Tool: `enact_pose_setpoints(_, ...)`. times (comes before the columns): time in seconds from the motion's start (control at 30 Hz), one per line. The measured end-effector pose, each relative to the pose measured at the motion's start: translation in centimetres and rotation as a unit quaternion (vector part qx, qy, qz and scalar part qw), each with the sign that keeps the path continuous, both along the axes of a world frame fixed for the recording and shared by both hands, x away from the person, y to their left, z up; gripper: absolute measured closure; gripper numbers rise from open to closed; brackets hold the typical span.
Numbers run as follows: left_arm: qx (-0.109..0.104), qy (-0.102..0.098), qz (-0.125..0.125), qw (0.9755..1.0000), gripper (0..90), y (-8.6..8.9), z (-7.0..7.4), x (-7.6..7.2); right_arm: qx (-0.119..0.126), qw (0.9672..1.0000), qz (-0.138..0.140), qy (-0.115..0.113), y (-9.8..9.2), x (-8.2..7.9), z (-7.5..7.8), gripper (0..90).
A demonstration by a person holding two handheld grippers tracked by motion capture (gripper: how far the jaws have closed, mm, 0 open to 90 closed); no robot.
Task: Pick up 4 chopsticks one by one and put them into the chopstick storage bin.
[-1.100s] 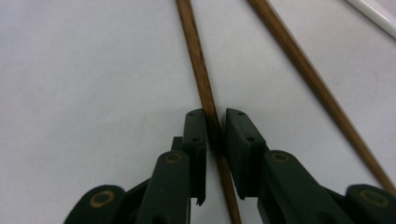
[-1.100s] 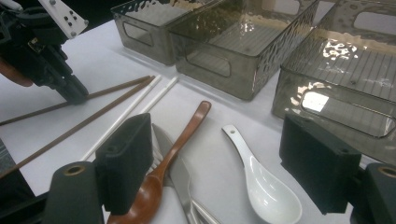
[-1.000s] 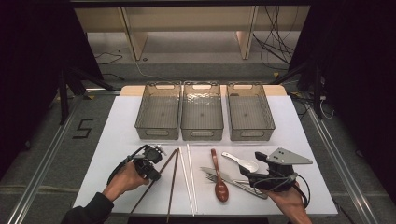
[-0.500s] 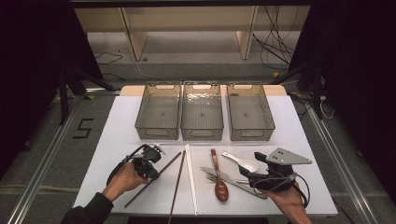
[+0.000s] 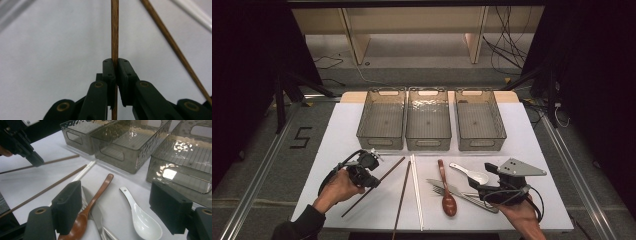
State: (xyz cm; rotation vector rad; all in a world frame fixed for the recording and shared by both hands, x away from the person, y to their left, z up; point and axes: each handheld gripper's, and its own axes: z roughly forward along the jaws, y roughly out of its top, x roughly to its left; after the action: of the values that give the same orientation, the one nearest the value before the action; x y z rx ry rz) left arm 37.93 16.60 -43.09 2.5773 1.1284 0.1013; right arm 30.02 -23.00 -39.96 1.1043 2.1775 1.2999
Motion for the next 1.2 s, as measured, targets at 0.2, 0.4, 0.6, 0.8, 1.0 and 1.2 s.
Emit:
enact_pose_setpoints(0.2, -0.041, -0.036, 0.003, 0.9985, 84.0, 0.7, 1.8, 0.0, -0.001, 1.0000, -0.003, 0.001, -0.1, 0.0, 0.0, 27.1)
enact_pose_setpoints(0.4, -0.076, -0.055, 0.008, 0.9955, 83.9, 1.0, 2.6, 0.3, 0.005, 1.0000, -0.005, -0.001, -0.2, 0.0, 0.0, 27.1)
enact_pose_setpoints(0.6, -0.098, -0.077, 0.019, 0.9921, 83.9, 1.5, 3.8, 1.6, 0.002, 1.0000, -0.005, 0.001, -0.1, 0.0, -0.1, 27.1)
enact_pose_setpoints(0.8, -0.109, -0.107, 0.039, 0.9875, 83.8, 1.8, 5.2, 3.4, 0.001, 1.0000, -0.006, 0.000, -0.2, 0.1, -0.1, 27.1)
enact_pose_setpoints(1.0, -0.120, -0.127, 0.054, 0.9831, 83.8, 2.1, 6.6, 5.3, 0.002, 1.0000, -0.006, 0.000, -0.2, 0.1, -0.1, 27.1)
enact_pose_setpoints(1.2, -0.123, -0.146, 0.062, 0.9797, 83.8, 2.3, 8.0, 7.0, 0.004, 1.0000, -0.008, 0.001, -0.2, 0.1, -0.1, 27.0)
